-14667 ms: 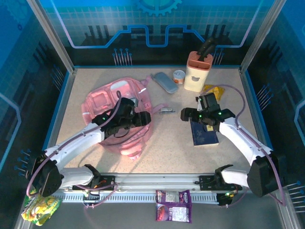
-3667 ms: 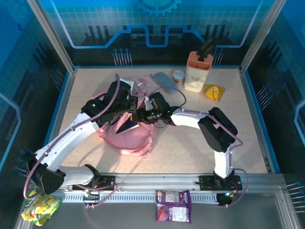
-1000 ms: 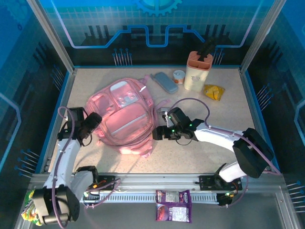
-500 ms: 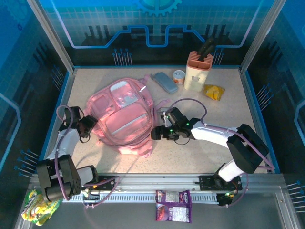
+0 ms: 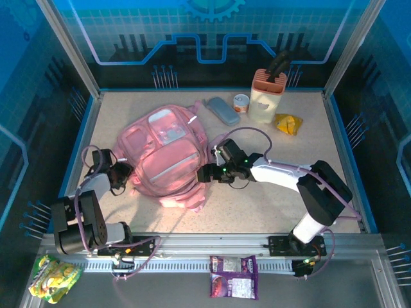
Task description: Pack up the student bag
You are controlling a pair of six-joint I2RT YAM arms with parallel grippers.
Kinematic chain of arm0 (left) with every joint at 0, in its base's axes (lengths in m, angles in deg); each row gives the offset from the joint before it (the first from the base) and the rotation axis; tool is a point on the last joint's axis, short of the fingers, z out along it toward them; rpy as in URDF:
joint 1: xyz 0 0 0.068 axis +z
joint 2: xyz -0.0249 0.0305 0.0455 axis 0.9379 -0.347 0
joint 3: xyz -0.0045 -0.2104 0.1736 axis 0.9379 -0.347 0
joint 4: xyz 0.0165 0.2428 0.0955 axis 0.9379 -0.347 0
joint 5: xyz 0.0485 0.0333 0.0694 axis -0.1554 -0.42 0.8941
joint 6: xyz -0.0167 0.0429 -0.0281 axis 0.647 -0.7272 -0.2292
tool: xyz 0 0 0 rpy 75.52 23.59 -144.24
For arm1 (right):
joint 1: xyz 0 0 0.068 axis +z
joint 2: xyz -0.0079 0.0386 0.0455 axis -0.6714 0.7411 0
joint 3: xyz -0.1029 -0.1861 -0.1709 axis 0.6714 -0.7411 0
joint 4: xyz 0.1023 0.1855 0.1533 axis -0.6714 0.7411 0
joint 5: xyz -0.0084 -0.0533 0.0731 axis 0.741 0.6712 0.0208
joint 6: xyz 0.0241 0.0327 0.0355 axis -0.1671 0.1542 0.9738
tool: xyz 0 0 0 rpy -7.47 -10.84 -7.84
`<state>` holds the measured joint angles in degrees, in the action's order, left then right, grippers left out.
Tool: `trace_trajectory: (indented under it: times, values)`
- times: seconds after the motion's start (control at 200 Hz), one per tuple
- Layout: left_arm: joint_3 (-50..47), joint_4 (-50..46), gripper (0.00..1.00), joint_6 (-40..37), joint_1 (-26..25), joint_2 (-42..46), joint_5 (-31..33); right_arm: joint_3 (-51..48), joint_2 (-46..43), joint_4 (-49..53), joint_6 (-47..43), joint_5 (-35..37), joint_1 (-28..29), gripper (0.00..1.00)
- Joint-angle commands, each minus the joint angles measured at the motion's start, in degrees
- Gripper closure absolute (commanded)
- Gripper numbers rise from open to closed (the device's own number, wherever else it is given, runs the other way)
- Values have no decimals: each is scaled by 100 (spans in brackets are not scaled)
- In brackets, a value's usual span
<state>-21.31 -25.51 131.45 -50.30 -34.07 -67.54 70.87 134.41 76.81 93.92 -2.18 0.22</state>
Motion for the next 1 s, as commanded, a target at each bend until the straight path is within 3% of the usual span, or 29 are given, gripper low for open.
trace_trajectory:
  times: [0.0,0.23,0.43,0.61,0.71,0.99]
  values:
    - [-122,144,76,30,42,-122,-206,315,278,-117,11,-2,59,19]
    - [-339,34,100,28,46,232,-315,1196,1009,-182,-359,-70,29,32]
    - [-695,-266,100,214,33,1070,-349,2354,1810,-205,-882,-248,-76,38]
    - [-1097,-447,100,683,-107,2067,-625,3635,2563,452,-1316,-439,-390,28]
    - [-1271,-530,100,1075,-358,2543,-657,3948,2564,1017,-1639,-176,-566,22]
    - [-1345,-435,100,2456,-1473,3089,-275,3158,1381,1823,-2014,1007,-948,17]
